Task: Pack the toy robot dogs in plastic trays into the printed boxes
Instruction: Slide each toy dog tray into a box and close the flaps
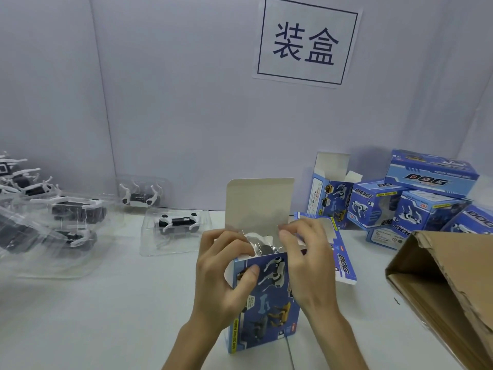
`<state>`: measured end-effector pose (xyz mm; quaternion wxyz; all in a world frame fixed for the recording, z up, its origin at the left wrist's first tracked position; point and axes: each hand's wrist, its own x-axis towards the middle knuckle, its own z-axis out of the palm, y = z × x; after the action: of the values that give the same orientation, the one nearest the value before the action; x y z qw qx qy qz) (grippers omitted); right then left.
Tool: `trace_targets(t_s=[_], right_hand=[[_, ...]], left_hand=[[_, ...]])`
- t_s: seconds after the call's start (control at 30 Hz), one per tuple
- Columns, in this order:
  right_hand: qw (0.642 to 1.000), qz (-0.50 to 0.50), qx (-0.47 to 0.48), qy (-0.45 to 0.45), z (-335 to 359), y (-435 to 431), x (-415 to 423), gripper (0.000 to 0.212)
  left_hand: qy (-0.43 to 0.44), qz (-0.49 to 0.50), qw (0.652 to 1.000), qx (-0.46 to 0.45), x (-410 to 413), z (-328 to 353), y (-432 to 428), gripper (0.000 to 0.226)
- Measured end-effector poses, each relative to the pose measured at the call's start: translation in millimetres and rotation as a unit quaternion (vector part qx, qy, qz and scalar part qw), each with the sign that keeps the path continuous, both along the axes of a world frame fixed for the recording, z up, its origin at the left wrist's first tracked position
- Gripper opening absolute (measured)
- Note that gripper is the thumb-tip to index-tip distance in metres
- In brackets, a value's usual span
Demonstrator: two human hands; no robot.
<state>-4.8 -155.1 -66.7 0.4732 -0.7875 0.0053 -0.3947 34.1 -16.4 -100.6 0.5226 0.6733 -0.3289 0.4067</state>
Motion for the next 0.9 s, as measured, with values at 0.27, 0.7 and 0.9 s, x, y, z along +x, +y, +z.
trace_targets(t_s=[0.27, 0.7, 0.9], right_hand=[[0.968, 0.125, 0.175, 0.131, 12, -43, 15, 0.017], [0.846, 0.383, 0.368, 0.042, -2, -37, 32, 0.021], [0.828, 0.407, 0.383, 0.042, -2, -37, 24, 0.028]], left_hand=[[0.013, -0.009, 1.0, -0.002, -1, -5, -1, 0.025], [0.024, -0.03, 0.999, -0.03, -2, -12, -2, 0.031], [-0.02, -0.014, 0.999, -0.049, -7, -24, -3, 0.034]])
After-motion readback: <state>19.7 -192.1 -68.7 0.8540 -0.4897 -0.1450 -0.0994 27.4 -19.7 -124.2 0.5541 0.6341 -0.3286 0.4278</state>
